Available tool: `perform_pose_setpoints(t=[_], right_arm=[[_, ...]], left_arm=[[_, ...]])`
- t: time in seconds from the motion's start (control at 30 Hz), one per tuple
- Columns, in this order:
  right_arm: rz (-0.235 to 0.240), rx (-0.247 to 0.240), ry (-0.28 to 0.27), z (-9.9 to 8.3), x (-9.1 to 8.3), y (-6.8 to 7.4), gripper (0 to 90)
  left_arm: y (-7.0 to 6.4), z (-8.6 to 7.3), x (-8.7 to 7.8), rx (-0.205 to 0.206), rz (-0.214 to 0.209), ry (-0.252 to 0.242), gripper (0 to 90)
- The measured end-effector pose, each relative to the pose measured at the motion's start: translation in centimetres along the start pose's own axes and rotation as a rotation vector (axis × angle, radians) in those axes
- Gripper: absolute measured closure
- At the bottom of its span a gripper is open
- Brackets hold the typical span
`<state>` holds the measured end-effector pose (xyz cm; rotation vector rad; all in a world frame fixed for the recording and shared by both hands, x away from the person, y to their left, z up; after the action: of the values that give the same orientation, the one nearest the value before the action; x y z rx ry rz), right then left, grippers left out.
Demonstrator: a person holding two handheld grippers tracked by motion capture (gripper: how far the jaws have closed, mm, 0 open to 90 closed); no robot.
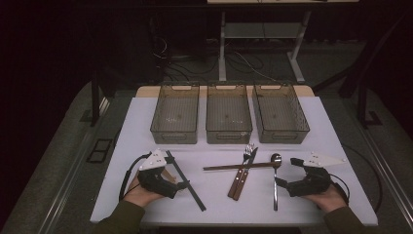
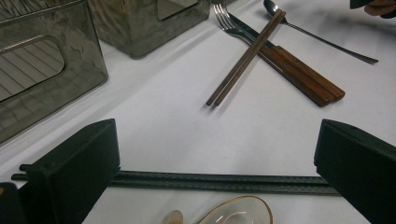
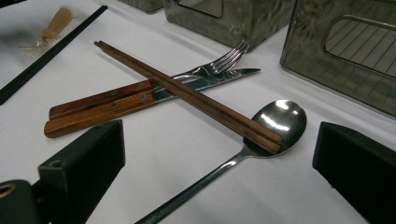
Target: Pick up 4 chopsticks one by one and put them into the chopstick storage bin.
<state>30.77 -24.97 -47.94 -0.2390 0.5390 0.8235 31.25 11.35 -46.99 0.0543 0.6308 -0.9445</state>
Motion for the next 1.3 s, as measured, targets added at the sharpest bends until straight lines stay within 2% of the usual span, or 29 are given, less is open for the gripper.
perform_pose_setpoints(t=[0.13, 0.2, 0.27, 0.33, 0.4, 0.47, 0.5, 0.57, 0.77, 0.97, 1.07, 1.3], right_arm=[[-0.004, 0.001, 0.016, 0.1, 0.0, -0.2, 2.1], [0.008, 0.005, 0.028, 0.0, 0.0, -0.2, 2.2], [0.014, 0.001, 0.036, 0.0, -0.1, -0.2, 7.1], [0.015, 0.007, 0.042, 0.1, -0.3, -0.3, 7.5], [0.007, 0.006, 0.044, 0.3, -0.5, -0.5, 17.4], [0.002, 0.012, 0.051, 0.4, -0.6, -0.5, 18.5], [0.003, 0.011, 0.056, 0.5, -0.6, -0.6, 23.2], [0.008, 0.023, 0.051, 0.7, -0.5, -0.7, 27.2], [0.003, 0.049, 0.082, 0.8, -0.1, -1.3, 41.4], [0.008, 0.040, 0.118, 1.2, 0.8, -1.7, 51.7], [-0.010, 0.030, 0.124, 1.5, 1.2, -2.0, 60.2], [-0.014, 0.025, 0.126, 2.1, 2.2, -2.9, 78.2]], left_arm=[[0.0, -0.1, 0.1, -0.003, 0.001, 0.006, 0.0], [0.1, 0.0, 0.1, -0.006, 0.002, 0.006, 0.0], [0.1, 0.0, 0.1, -0.005, 0.003, 0.010, 0.0], [-0.1, -0.1, 0.1, -0.008, 0.004, 0.006, 0.0], [-0.1, -0.1, -0.1, 0.001, 0.008, 0.010, 0.0], [-0.1, -0.1, -0.1, 0.000, 0.007, 0.003, 0.0], [-0.1, -0.1, -0.1, -0.003, 0.007, 0.001, 0.0], [0.0, -0.1, -0.1, -0.005, 0.006, 0.003, 0.0], [0.0, -0.1, 0.0, -0.008, 0.007, 0.006, 0.0], [-0.1, -0.2, 0.1, 0.000, 0.006, 0.010, 0.0], [0.0, -0.2, 0.1, -0.001, 0.005, 0.012, 0.0], [0.0, -0.2, 0.2, -0.002, 0.003, 0.016, 0.0]])
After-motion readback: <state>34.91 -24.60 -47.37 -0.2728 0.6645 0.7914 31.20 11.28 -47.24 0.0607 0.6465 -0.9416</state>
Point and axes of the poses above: each handheld gripper's, and its own axes: x roughly forward along the jaws, z roughly out of its top, y roughly to its left, the point moved 8 cm from there along x, roughly forward along the jaws, and after that the axes turned 9 degrees about -x, right-handed, at the moved point
